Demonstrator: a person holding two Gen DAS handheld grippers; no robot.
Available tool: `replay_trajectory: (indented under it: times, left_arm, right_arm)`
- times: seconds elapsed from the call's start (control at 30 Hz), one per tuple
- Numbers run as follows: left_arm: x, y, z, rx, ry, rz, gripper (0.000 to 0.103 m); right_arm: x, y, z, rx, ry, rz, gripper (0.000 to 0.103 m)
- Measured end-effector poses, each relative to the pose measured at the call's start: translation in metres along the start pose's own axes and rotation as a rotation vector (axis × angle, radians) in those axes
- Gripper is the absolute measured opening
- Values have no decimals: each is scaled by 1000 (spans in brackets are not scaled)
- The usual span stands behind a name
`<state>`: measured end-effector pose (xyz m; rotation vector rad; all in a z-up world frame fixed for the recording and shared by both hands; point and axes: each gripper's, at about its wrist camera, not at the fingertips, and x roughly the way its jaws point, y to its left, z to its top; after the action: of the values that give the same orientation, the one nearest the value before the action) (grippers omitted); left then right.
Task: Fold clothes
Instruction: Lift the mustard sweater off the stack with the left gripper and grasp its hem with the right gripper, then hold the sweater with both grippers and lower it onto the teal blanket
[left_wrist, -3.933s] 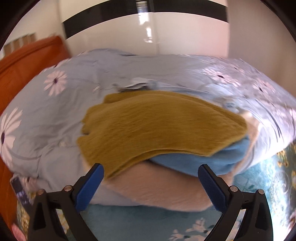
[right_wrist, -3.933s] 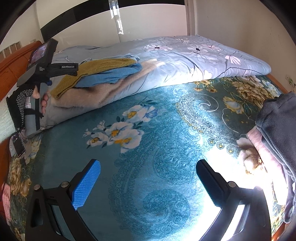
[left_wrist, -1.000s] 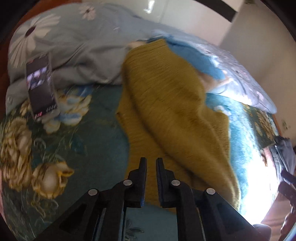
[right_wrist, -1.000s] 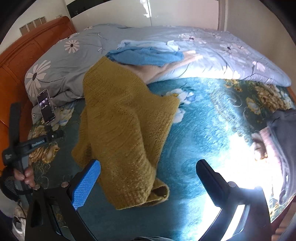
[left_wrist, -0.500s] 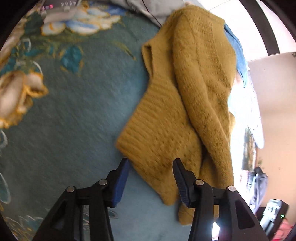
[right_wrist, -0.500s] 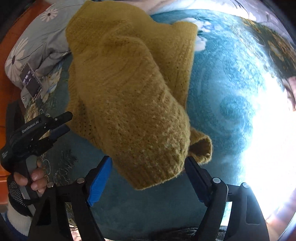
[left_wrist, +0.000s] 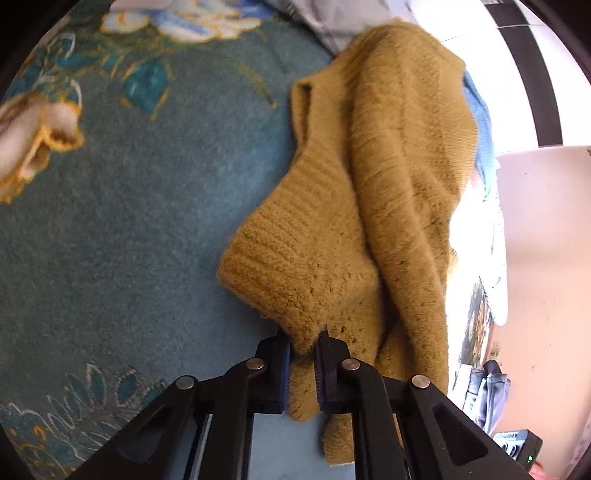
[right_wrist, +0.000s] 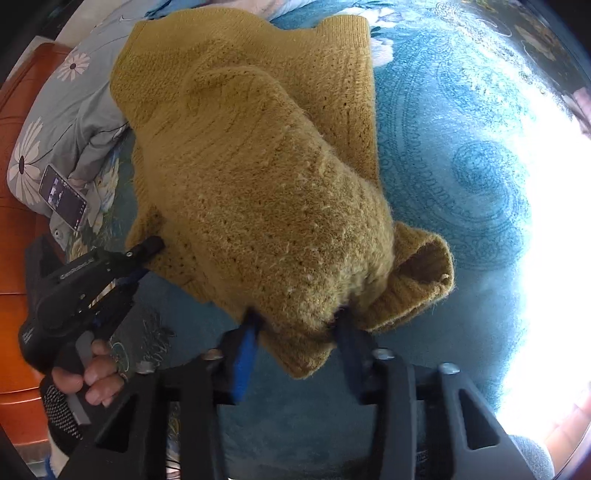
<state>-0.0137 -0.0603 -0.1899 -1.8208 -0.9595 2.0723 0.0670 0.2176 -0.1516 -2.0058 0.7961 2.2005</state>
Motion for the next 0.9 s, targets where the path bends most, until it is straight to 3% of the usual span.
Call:
replay_trajectory:
  times: [0.03, 0.07, 0.23, 0.43, 0.63, 0.8, 0.9]
  left_arm:
    - [-6, -5, -2, 15, -14, -7, 10]
    - [-12, -9, -4, 30, -29, -15, 10]
    - [-57, -41, -13, 163, -103, -82, 9]
    - [-141, -82, -26, 296, -209, -212, 9]
    - [-250, -65, -21, 407, -302, -358, 9]
    - [-308, -68, -24, 511, -333, -462, 9]
    - [-320, -71, -22, 559, -345, -509, 9]
  right_arm:
    - [-2, -1, 1, 3, -12, 2, 18]
    - [-7, -3, 2, 9, -28, 11, 15]
    - [-56, -13, 10, 35, -146, 81, 13]
    - [-135, -35, 28, 78, -323, 187, 12]
    - [-205, -31, 25, 41, -472, 261, 12]
    - [-258, -32, 3, 20, -544, 323, 12]
    - [-281, -36, -8, 7, -570, 348, 12]
